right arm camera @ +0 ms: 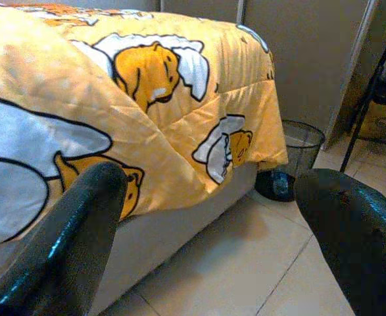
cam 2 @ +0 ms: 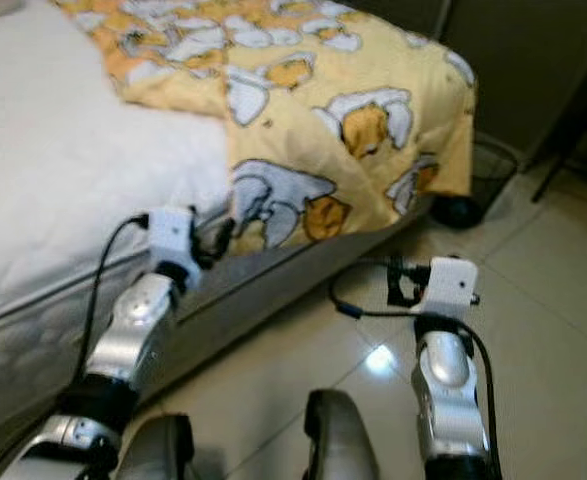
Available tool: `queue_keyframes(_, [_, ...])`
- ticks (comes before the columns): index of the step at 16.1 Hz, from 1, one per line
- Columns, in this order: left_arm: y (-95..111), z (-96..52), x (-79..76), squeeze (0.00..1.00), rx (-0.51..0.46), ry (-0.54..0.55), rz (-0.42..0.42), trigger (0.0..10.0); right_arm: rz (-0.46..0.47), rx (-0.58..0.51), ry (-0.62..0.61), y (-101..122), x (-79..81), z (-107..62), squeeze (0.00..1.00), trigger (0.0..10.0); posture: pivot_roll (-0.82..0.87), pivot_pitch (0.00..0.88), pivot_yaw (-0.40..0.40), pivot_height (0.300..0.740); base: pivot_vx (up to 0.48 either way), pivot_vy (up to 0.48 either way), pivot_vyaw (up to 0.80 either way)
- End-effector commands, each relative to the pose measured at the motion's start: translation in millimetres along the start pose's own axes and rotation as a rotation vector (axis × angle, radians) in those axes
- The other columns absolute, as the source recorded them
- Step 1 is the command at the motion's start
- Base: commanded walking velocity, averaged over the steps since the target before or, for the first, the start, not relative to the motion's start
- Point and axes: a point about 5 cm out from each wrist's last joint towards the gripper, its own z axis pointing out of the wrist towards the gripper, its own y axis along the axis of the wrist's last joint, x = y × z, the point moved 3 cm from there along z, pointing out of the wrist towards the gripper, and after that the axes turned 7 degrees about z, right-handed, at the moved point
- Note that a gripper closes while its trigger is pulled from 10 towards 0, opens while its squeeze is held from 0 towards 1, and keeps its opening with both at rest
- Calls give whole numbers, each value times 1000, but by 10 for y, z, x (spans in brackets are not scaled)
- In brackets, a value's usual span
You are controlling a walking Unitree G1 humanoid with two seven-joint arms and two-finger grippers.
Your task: Clean up the room
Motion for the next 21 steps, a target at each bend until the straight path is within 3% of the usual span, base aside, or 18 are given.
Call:
queue_keyframes(1, [26, 38, -48, 0, 4, 1, -12, 10000, 6, 6, 11, -11, -14, 5, 0, 10000, -98, 0, 3, 587, 458, 0, 0])
queue_keyframes(4, [-9, 57, -41, 0, 28, 16, -33, 10000, 1, 26, 39, -57, 18, -43, 0, 10000, -116, 0, 10, 587, 458, 0, 0])
queue_keyframes(12, [12, 104, -211, 0, 31, -60, -53, 10000, 1, 36, 25, -94, -23, -128, 0, 10000, -139, 0, 31, 587, 466, 0, 0])
queue_keyframes(14, [-47, 119, -136, 0, 76, 0, -55, 10000, 2, 44, 33, -106, -11, -139, 0, 10000, -135, 0, 28, 587, 240, 0, 0])
queue_keyframes(20, [-82, 172, -24, 0, 125, 43, -33, 10000, 2, 55, 38, -119, -7, -176, 0, 10000, -145, 0, 32, 587, 0, 0, 0])
queue_keyframes(21, [-9, 190, 17, 0, 87, 63, -37, 10000, 0, 58, 37, -127, -19, -190, 0, 10000, -147, 0, 34, 587, 0, 0, 0])
